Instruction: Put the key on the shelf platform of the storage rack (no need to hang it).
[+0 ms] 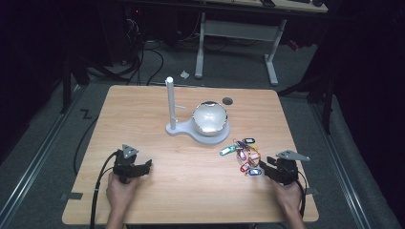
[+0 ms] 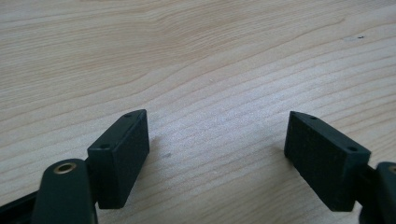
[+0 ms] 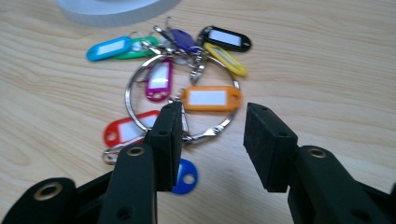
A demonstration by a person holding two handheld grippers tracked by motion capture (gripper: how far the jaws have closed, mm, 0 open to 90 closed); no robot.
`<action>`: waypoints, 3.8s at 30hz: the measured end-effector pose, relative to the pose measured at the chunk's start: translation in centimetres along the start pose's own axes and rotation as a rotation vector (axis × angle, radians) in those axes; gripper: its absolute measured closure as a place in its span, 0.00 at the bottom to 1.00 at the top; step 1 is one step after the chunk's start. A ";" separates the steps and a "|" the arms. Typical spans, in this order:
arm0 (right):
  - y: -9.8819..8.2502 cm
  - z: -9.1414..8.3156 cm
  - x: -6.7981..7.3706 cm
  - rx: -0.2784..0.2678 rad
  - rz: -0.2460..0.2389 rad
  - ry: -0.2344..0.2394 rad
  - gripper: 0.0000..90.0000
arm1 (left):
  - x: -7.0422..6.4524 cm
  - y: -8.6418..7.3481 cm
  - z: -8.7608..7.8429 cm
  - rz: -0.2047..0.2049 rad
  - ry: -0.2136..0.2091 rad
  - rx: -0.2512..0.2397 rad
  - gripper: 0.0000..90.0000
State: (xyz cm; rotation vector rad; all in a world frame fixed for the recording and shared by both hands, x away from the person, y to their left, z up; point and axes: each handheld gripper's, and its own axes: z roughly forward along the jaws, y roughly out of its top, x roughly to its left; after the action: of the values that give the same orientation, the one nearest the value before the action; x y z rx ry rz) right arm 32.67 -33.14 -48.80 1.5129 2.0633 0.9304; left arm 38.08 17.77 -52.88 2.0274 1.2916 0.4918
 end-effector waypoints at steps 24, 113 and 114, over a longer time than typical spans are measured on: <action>2.5 4.5 4.5 0.064 -0.104 0.125 0.75 | 0.0 0.0 0.0 -0.001 0.000 -0.001 0.25; 10.8 -2.3 3.0 -0.158 -0.206 0.136 0.98 | 0.0 0.0 0.0 0.000 -0.002 -0.001 0.25; 11.1 -2.4 3.0 -0.159 -0.211 0.137 0.98 | 0.0 0.0 0.0 0.000 -0.002 -0.001 0.25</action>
State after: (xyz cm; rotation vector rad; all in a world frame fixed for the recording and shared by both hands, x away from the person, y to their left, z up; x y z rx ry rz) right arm 37.44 -28.90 -38.98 1.1542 2.1363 1.1113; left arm 38.03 17.78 -52.88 2.0273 1.2896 0.4899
